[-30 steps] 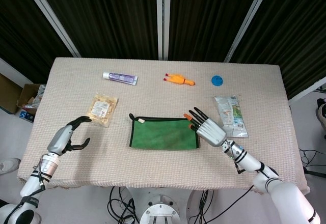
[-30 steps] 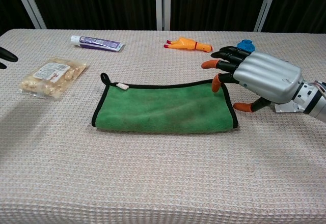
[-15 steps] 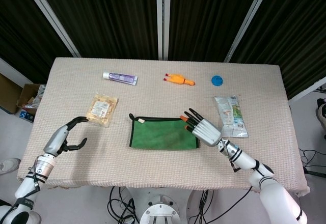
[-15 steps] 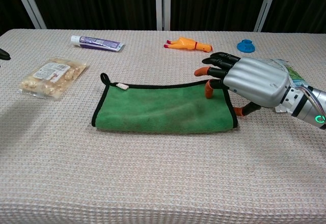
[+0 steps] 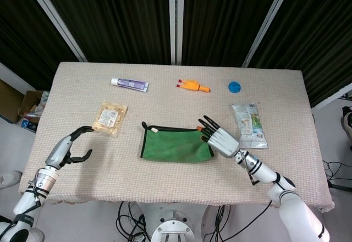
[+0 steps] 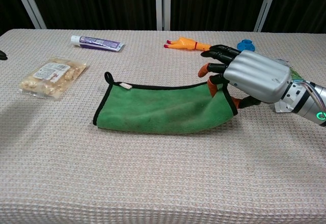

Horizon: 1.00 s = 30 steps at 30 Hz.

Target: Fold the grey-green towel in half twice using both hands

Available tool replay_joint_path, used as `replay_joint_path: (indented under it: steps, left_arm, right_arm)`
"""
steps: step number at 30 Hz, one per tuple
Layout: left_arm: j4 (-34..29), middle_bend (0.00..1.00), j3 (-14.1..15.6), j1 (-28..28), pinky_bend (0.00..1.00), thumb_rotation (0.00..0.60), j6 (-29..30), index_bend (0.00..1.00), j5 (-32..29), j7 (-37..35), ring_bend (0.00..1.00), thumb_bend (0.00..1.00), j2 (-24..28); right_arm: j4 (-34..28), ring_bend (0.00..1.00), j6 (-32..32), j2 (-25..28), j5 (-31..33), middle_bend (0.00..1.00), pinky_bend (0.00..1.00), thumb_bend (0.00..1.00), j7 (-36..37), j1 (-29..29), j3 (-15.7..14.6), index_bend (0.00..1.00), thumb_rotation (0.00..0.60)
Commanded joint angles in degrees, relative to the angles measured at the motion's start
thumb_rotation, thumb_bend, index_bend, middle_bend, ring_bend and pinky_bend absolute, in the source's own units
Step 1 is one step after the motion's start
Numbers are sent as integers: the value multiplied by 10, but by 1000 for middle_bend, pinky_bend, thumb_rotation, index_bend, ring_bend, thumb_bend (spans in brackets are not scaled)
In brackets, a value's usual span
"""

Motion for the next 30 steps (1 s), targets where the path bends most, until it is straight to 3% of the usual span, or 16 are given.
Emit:
replay_joint_path:
  steps: [1,8,12,21,30]
  left_arm:
    - [0,126,-1,0,139,600,1,207,-1,-1,141,374,1]
    - [-3,126,-3,1,139,600,4,207,1,1,141,374,5]
    - [-6,126,-4,2,139,600,6,207,2,2,141,374,8]
    - [-5,126,3,8,139,600,10,207,10,-6,141,375,14]
    - [5,126,7,13,138,600,13,207,17,-20,141,374,15]
  right_arm:
    - [0,50,25,17,1,259,0,477,-4,-8,-2,697,600]
    - [-31,50,79,83,-9,266,0,477,-25,-20,-14,701,600]
    - [-76,49,84,104,-20,268,0,477,-54,4,-17,701,600]
    - [-147,50,-9,78,-38,265,0,477,-128,107,-4,700,600]
    - [-161,50,-89,39,-35,264,0,477,-153,180,17,695,600]
